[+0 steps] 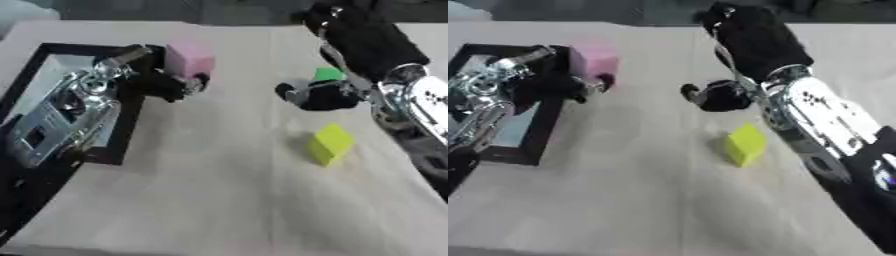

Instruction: Pick up the objects with one hand, pass them to the other hand, and then place them into the box on the other side of the table.

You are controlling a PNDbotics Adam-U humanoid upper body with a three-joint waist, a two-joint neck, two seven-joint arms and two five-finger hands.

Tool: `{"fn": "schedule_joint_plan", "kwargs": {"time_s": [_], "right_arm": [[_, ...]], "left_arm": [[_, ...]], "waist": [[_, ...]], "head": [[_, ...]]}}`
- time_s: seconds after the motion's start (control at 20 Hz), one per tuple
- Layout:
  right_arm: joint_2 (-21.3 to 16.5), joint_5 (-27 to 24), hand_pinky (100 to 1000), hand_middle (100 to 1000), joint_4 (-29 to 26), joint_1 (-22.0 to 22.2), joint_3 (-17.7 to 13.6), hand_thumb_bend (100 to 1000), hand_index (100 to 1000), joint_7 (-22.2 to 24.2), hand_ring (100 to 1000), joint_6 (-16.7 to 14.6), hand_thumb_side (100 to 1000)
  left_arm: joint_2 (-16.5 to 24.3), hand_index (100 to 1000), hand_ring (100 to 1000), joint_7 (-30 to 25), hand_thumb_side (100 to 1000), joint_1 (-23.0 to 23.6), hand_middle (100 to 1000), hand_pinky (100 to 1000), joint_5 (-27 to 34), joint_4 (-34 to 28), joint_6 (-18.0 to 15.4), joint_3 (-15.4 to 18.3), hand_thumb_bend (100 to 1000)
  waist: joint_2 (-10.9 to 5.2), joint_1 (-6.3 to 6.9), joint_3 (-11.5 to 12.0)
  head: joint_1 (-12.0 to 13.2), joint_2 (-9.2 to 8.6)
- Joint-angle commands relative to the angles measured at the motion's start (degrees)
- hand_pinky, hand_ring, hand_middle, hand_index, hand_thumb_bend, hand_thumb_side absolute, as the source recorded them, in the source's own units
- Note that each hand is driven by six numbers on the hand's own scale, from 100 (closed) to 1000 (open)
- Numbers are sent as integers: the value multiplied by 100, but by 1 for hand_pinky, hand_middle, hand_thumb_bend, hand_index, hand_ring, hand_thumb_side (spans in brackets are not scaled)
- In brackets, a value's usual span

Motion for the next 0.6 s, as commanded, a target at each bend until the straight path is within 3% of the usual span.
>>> {"fn": "schedule_joint_plan", "kwargs": {"time_s": [0.05,0.3,0.35,0.6], "right_arm": [[-236,-114,780,751,-170,-27,-227,599,857,-167,749,130,383],[-266,-187,780,751,-180,-6,-258,599,857,-263,749,175,383],[-302,-160,791,744,-167,8,-307,542,828,-298,751,206,320],[-406,66,791,744,-437,148,-966,540,824,-711,750,604,298]], "left_arm": [[412,592,625,400,123,123,496,663,-23,-166,138,320,100],[469,592,625,499,123,199,496,663,42,-209,113,370,100],[520,596,630,537,113,249,499,664,20,-162,127,419,100],[882,600,636,861,111,857,504,668,75,191,-85,929,100]], "waist": [[-297,53,8],[-294,52,7],[-278,50,30],[-242,-3,31]], "head": [[1,-84],[2,-88],[-5,-90],[98,-105]]}}
